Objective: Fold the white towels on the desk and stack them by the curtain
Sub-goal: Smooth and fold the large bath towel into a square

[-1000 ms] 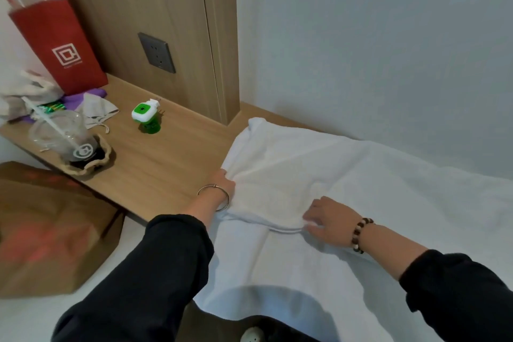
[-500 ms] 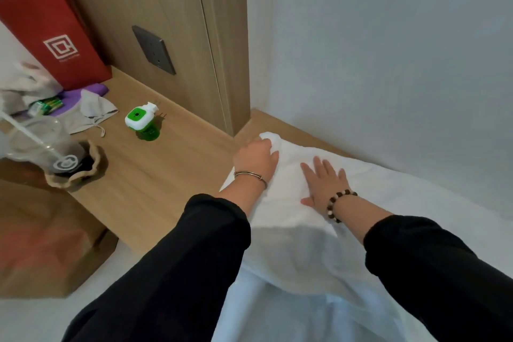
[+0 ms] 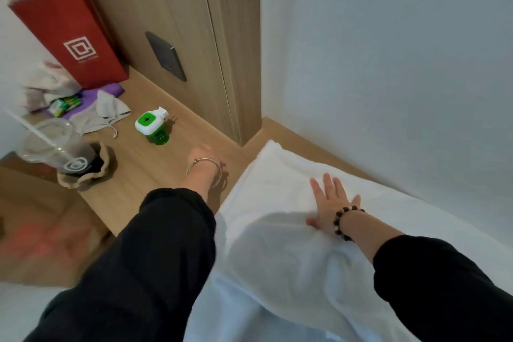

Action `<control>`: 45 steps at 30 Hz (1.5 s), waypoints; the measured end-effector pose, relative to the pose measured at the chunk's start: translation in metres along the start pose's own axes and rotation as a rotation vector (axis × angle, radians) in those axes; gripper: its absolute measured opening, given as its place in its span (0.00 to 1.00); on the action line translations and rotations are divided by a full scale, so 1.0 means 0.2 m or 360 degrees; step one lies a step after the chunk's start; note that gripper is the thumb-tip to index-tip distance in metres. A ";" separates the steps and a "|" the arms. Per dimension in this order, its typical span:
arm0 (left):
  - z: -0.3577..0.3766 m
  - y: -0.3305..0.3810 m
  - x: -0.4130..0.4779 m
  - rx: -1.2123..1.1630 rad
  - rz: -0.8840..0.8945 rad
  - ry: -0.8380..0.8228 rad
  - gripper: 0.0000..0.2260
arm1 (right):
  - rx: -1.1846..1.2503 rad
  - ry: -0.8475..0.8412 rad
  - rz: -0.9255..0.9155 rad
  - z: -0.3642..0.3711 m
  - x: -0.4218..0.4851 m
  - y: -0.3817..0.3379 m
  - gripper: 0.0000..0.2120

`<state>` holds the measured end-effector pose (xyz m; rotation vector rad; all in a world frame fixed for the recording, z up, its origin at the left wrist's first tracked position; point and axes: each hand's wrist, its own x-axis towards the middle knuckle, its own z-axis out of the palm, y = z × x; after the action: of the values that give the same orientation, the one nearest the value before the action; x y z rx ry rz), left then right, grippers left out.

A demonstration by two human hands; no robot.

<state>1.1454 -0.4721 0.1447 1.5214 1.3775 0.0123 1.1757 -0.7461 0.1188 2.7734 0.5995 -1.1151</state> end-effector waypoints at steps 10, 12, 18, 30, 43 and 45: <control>0.11 -0.29 -0.23 0.0652 0.0656 -0.0568 0.13 | -0.0087 0.0237 0.0031 0.00 -0.08 -0.06 0.42; 0.05 -0.36 -0.25 0.0736 0.0578 -0.0517 0.20 | -0.0097 0.0439 0.0017 0.05 -0.13 -0.08 0.36; -0.13 -0.59 -0.32 0.0804 0.0516 -0.0580 0.15 | 0.0530 0.0949 -0.0228 0.35 -0.47 -0.08 0.25; -0.38 -0.75 -0.46 0.0336 -0.0266 -0.1339 0.20 | -0.0083 0.0825 0.0340 0.92 -0.99 0.00 0.34; -0.53 -0.73 -0.62 -0.0600 -0.0280 -0.0935 0.11 | 0.0728 0.0966 0.0855 0.75 -1.08 0.12 0.13; -0.54 -0.71 -0.66 -0.0819 -0.0278 -0.0982 0.10 | 0.0764 0.1228 0.0822 0.68 -1.13 0.14 0.15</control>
<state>0.9318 -0.5257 0.1778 0.8655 0.9064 -0.1838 0.9502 -0.8768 0.1718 3.4171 -0.4196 -0.0535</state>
